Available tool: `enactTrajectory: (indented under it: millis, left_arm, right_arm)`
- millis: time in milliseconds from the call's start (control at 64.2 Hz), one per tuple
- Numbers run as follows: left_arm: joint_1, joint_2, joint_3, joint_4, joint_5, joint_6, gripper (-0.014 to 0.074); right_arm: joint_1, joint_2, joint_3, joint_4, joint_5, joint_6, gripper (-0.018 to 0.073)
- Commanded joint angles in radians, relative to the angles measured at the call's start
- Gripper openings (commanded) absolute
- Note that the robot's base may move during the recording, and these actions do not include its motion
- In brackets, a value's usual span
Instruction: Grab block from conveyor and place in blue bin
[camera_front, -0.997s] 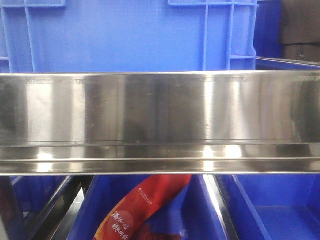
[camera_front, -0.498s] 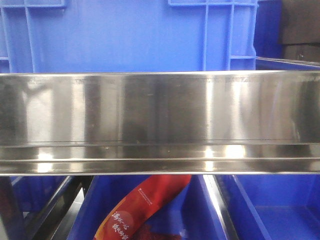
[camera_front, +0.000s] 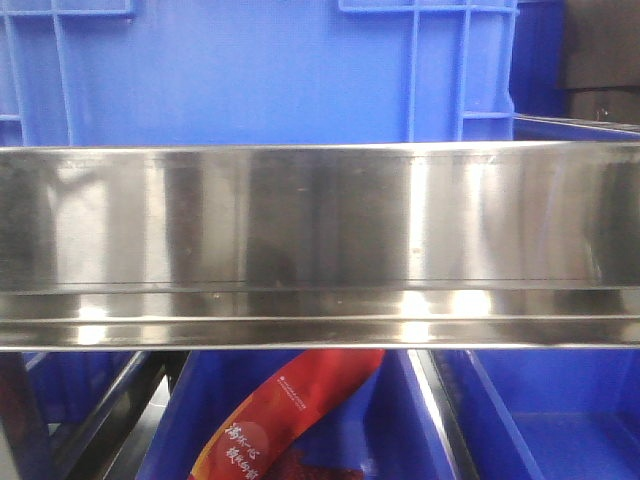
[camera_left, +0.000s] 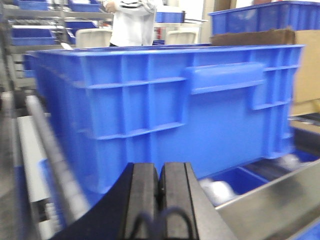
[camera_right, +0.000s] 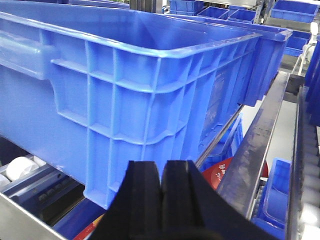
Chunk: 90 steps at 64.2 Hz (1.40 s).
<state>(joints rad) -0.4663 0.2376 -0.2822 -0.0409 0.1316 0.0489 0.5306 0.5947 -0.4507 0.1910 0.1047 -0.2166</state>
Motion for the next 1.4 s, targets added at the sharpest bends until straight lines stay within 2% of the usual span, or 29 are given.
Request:
enactTrajectory:
  millis: [0,187,327,374,420,514,919,1386]
  left_arm:
    - [0.063,-0.032,0.033,0.01,-0.024,-0.001,-0.0111]
    - [0.267,-0.156,0.171,-0.006,-0.09,-0.001,-0.0111]
    - [0.344,-0.237,0.279,-0.009,-0.177,-0.001,-0.0111]
    - [0.354,-0.238,0.282,-0.009,-0.194,-0.001,-0.0111]
    - [0.356,-0.238,0.282,-0.009,-0.12,-0.001,-0.0111]
    - [0.362,-0.238,0.282,-0.009,-0.096,-0.001,-0.0111]
    - [0.482,-0.238,0.282,-0.009,-0.16,-0.001,-0.0111]
    - [0.483,-0.238,0.282,-0.009,-0.158,-0.001,-0.0111]
  right_arm:
    - [-0.001,-0.008,0.002,-0.007,-0.027,-0.004,-0.0154]
    - [-0.001,-0.008,0.002,-0.007,-0.027,-0.004,-0.0154]
    - [-0.001,-0.008,0.002,-0.007,-0.027,-0.004,-0.0154]
    - [-0.001,-0.008,0.002,-0.007,-0.027,-0.004,-0.0154]
    - [-0.001,-0.008,0.002,-0.007,-0.027,-0.004,-0.0154]
    - [-0.001,-0.008,0.002,-0.007,-0.025,-0.004,-0.0154]
    - [-0.001,-0.008,0.002,-0.007,-0.023,-0.004,-0.0154]
    - [-0.001,-0.008,0.002,-0.007,-0.023,-0.004,-0.0154]
